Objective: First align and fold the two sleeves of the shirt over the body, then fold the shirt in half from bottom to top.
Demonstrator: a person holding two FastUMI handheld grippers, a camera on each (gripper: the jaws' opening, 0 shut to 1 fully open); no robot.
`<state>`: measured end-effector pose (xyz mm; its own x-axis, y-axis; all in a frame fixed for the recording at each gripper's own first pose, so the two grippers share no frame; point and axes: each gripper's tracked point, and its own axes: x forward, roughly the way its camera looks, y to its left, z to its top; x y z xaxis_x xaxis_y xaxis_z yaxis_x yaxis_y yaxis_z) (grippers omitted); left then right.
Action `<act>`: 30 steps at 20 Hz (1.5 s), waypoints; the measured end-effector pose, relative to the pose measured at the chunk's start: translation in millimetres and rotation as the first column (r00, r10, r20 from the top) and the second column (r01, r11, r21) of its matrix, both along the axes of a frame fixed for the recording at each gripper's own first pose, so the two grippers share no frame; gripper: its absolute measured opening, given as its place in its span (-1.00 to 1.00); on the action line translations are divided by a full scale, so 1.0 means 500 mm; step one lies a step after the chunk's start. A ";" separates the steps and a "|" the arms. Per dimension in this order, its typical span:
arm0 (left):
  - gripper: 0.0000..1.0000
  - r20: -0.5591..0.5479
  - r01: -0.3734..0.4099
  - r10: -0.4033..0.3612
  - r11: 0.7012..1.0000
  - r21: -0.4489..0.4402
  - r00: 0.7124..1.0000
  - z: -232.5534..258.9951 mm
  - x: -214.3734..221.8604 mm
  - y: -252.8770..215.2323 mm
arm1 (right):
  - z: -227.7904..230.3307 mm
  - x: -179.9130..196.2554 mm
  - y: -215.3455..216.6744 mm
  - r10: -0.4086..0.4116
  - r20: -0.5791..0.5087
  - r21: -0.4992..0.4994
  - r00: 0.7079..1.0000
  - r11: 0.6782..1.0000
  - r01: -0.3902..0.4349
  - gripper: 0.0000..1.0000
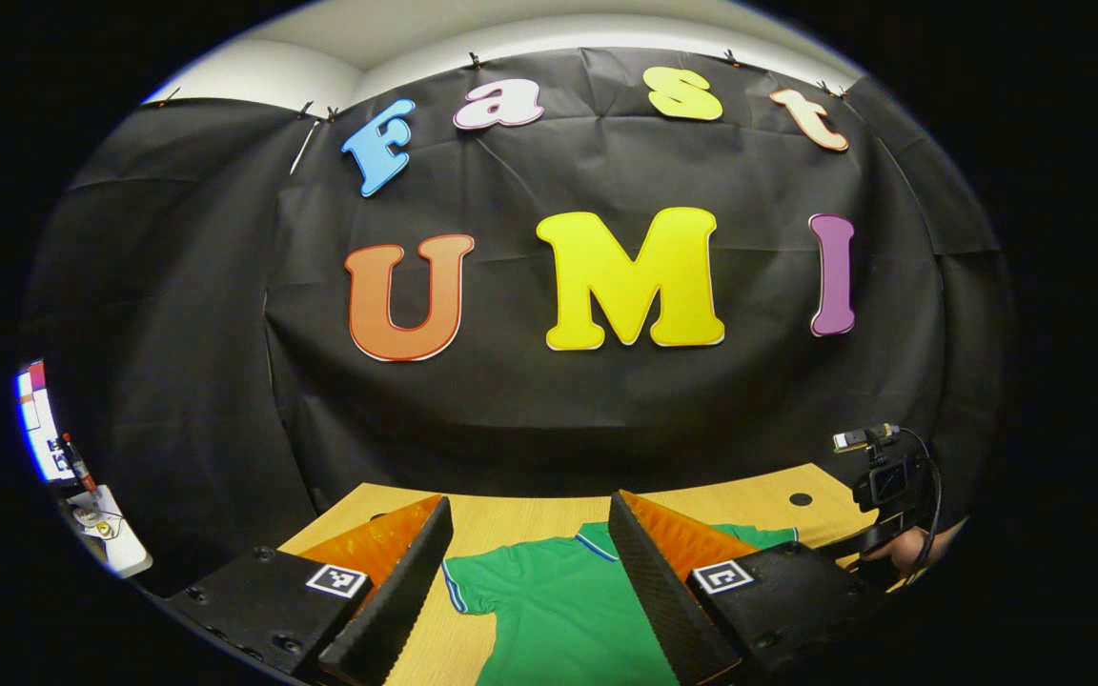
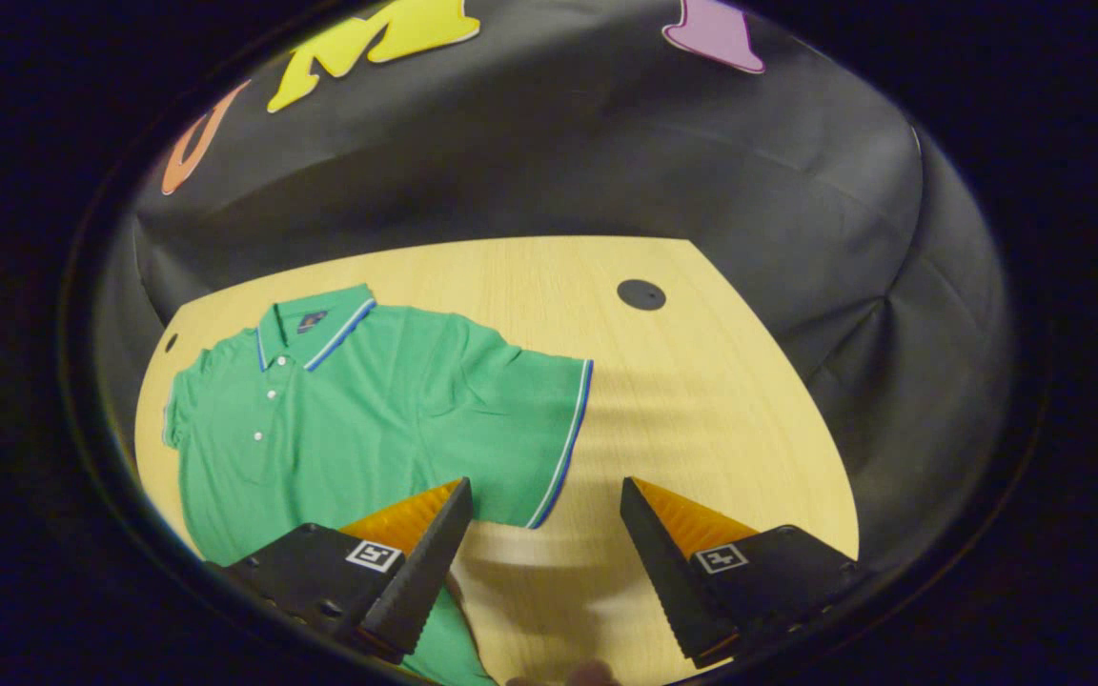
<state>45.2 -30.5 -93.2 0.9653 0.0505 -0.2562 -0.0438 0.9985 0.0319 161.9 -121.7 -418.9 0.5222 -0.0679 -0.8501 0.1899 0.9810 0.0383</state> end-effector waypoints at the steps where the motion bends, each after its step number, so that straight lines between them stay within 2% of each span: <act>1: 1.00 -0.009 -0.004 0.004 1.000 0.015 1.000 -0.004 0.001 0.007 | -0.013 0.010 0.002 -0.004 -0.007 0.003 1.000 1.000 0.004 0.92; 5: 1.00 -0.035 -0.027 0.029 0.999 0.036 0.999 -0.021 0.009 0.033 | -0.050 0.033 0.006 -0.019 -0.049 0.012 0.999 1.000 0.020 0.91; 7: 1.00 -0.041 -0.029 0.031 0.999 0.035 0.999 -0.030 0.017 0.035 | -0.050 0.033 0.019 -0.041 -0.061 0.074 0.997 0.996 0.046 0.91; 8: 1.00 -0.045 -0.027 0.028 0.999 0.031 0.999 -0.031 0.026 0.032 | -0.049 0.032 0.020 -0.049 -0.069 0.080 0.996 0.995 0.055 0.72; 9: 1.00 -0.048 -0.023 0.024 0.999 0.023 0.999 -0.036 0.031 0.028 | -0.055 0.028 0.014 -0.045 -0.072 0.081 0.996 0.995 0.051 0.66; 10: 1.00 -0.052 -0.019 0.020 1.000 0.015 0.998 -0.038 0.034 0.025 | -0.052 0.026 0.014 -0.044 -0.064 0.090 0.997 0.995 0.050 0.48; 12: 1.00 -0.061 -0.017 0.017 1.000 0.000 0.998 -0.048 0.040 0.024 | -0.053 0.023 0.015 -0.061 -0.062 0.118 0.996 0.991 0.068 -0.14; 14: 1.00 -0.068 -0.021 0.021 1.000 -0.005 0.997 -0.053 0.040 0.031 | -0.052 0.029 0.022 -0.063 -0.049 0.155 0.997 0.985 0.070 -0.60; 15: 1.00 -0.068 -0.023 0.023 1.000 -0.004 0.997 -0.051 0.039 0.033 | -0.049 0.027 0.021 -0.066 -0.053 0.158 0.996 0.985 0.073 -0.65; 16: 1.00 -0.068 -0.025 0.025 1.000 0.001 0.997 -0.050 0.037 0.040 | -0.053 0.031 0.021 -0.060 -0.057 0.151 0.997 0.986 0.068 -0.87; 17: 1.00 -0.066 -0.029 0.029 1.000 0.006 0.997 -0.048 0.036 0.046 | -0.047 0.030 0.024 -0.050 -0.047 0.149 0.998 0.987 0.057 -0.87; 18: 1.00 -0.065 -0.033 0.033 0.999 0.010 0.997 -0.047 0.037 0.053 | -0.050 0.034 0.025 -0.042 -0.053 0.139 0.998 0.989 0.049 -0.99; 25: 1.00 -0.070 -0.071 0.072 0.997 0.005 0.995 -0.049 0.015 0.092 | 0.039 0.070 0.036 -0.012 0.054 0.088 0.998 0.996 0.007 -1.00; 30: 1.00 -0.056 -0.097 0.097 0.995 -0.008 0.994 -0.042 -0.007 0.118 | 0.116 0.110 0.082 0.117 0.142 -0.030 0.983 0.993 -0.114 -1.00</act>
